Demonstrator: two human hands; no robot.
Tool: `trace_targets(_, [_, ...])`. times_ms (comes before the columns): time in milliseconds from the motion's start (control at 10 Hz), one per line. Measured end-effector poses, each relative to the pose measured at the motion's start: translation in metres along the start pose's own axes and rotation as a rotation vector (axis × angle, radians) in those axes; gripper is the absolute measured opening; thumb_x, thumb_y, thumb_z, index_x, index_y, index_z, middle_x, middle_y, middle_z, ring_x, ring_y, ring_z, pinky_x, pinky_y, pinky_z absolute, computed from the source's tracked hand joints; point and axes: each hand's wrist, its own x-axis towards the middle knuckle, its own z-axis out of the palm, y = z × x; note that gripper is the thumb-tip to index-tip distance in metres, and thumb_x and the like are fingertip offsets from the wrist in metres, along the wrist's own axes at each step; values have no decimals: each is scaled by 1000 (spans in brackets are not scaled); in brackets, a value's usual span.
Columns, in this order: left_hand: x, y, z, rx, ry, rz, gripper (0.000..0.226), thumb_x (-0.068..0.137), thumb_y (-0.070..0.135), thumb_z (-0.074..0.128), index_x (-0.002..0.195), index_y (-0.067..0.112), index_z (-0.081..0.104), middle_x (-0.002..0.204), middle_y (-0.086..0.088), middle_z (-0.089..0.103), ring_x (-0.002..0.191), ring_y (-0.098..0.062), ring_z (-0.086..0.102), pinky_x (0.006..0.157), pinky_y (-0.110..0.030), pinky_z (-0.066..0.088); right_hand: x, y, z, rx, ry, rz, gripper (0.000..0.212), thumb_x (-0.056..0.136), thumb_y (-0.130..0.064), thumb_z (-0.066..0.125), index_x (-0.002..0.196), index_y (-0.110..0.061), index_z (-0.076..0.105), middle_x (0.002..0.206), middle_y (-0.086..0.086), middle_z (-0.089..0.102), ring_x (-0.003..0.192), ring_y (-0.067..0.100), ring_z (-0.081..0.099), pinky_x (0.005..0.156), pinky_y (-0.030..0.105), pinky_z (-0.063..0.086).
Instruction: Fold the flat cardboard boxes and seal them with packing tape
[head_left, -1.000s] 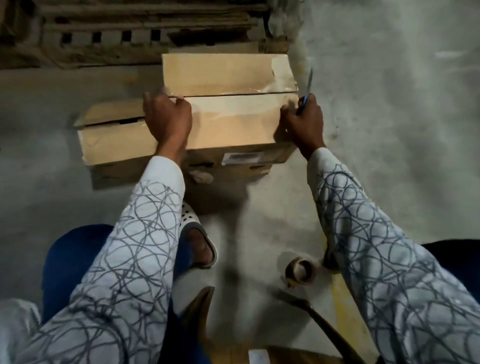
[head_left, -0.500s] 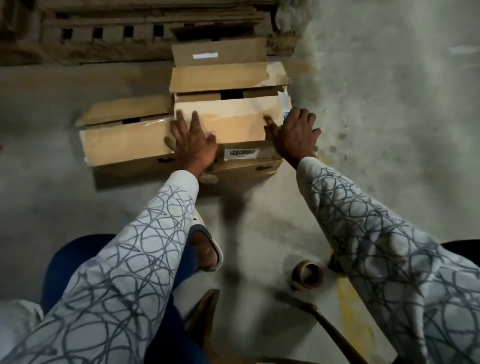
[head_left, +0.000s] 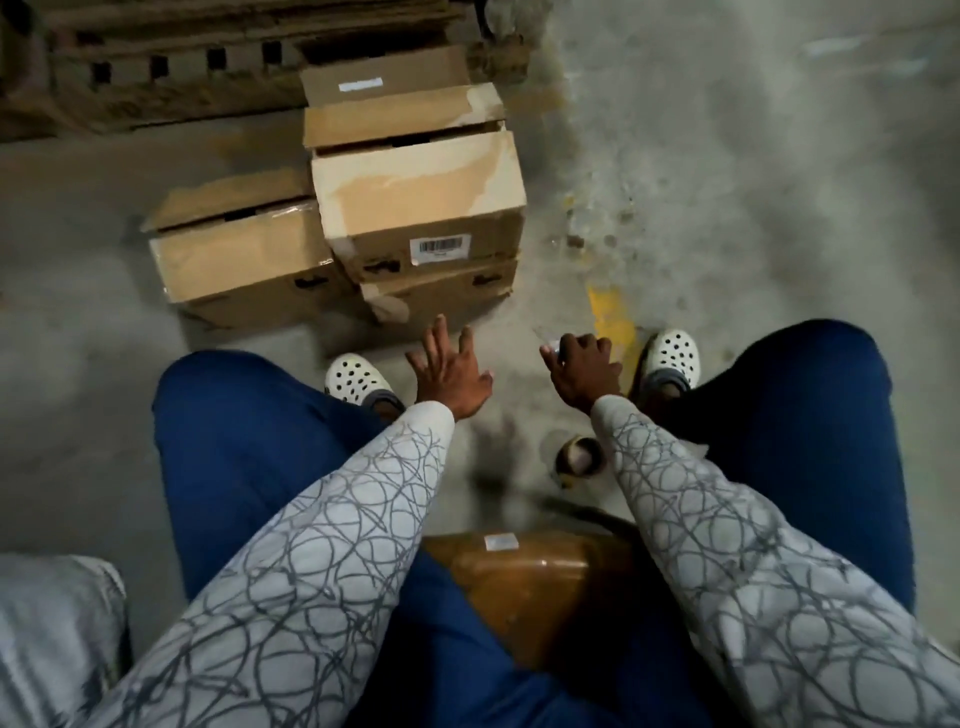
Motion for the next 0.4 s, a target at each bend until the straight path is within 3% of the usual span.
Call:
trace_targets(200, [-50,15,-25,-18,41,-11,84,95,51,54,159,22,8,165,-13,-13,151,-39,-8,120,-59,1,-37,24,-27,106,-25,110,51,97,-43,55,139,-15,44,144,15,37,137,36,29,106,60,33])
trace_targets(400, [-86,38,-51,118,213,165,88,96,58,46,160,23,-3,165,-9,-20,151,-33,-17,118,-61,-9,-57,25,-83,244,92,19,42,95,-44,60,131,-22,55,141,18,43,137,39,30,108,53,34])
